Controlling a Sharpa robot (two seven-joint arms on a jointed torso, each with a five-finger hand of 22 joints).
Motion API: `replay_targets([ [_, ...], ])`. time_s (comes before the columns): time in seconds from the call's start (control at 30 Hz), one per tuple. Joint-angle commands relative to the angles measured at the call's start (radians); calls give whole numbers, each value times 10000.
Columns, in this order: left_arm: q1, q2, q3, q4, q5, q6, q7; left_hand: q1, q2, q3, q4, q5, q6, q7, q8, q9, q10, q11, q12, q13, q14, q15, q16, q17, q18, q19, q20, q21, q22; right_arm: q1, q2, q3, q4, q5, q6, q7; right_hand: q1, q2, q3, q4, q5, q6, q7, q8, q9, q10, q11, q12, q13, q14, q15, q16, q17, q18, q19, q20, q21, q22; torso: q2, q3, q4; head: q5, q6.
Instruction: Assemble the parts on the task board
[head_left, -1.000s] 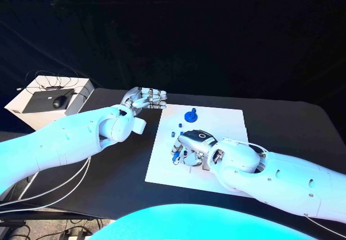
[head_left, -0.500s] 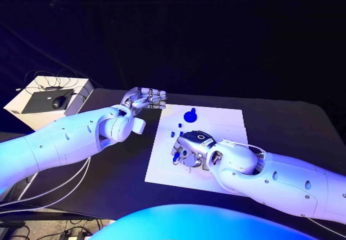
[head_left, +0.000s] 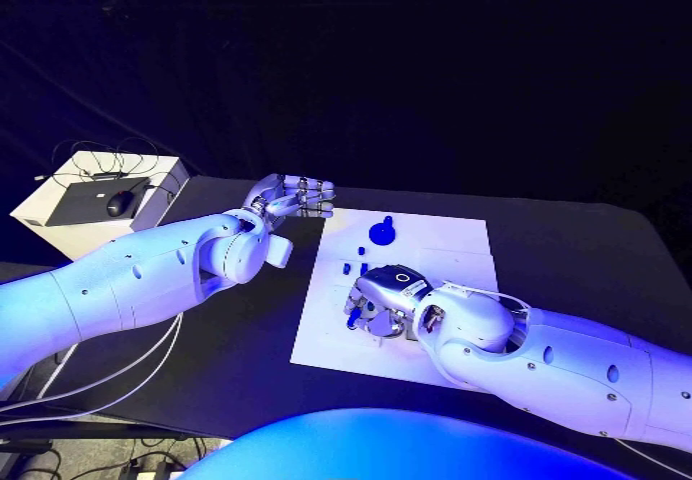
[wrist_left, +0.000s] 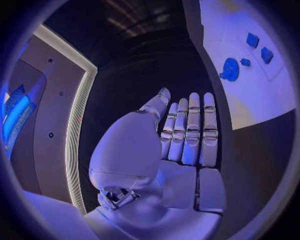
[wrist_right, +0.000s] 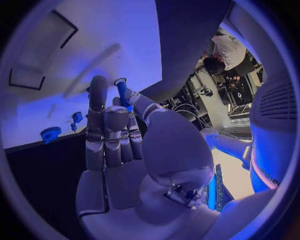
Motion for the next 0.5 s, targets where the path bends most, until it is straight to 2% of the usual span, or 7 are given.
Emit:
replay_targets([
  [0.03, 2, 12, 6, 9, 25, 141, 81, -45, -12, 35, 46, -8, -4, 7, 16, 3, -60, -6, -25, -4, -58, -33, -12, 2, -102, 73, -6, 40, -15, -15, 17, 1, -19, -119, 31, -4, 167, 254, 59, -19, 32, 62, 1, 69, 14, 452, -350, 47, 10, 3, -69, -5, 5, 124, -14, -74, -57, 8, -1, -4, -5, -4, 1],
  [0.13, 2, 16, 6, 7, 25, 141, 74, -45, -12, 35, 46, -8, -4, 7, 16, 3, -60, -6, -25, -4, -58, -33, -12, 2, -102, 73, -6, 40, -15, -27, 23, -3, -33, -122, 45, -3, 167, 254, 59, -19, 32, 62, 1, 69, 14, 452, -350, 47, 10, 3, -69, -5, 5, 124, -14, -74, -57, 8, -3, -2, -9, -39, 1],
  [0.5, 1, 29, 6, -12, 25, 155, 61, -45, -12, 35, 46, -8, -4, 7, 16, 3, -60, -6, -25, -4, -58, -33, -12, 2, -102, 73, -6, 40, -15, -48, -1, -17, -101, -167, 133, -28, 167, 254, 59, -19, 32, 62, 1, 69, 14, 452, -350, 47, 10, 3, -69, -5, 5, 124, -14, -74, -57, 8, -2, 0, -7, -21, 1],
])
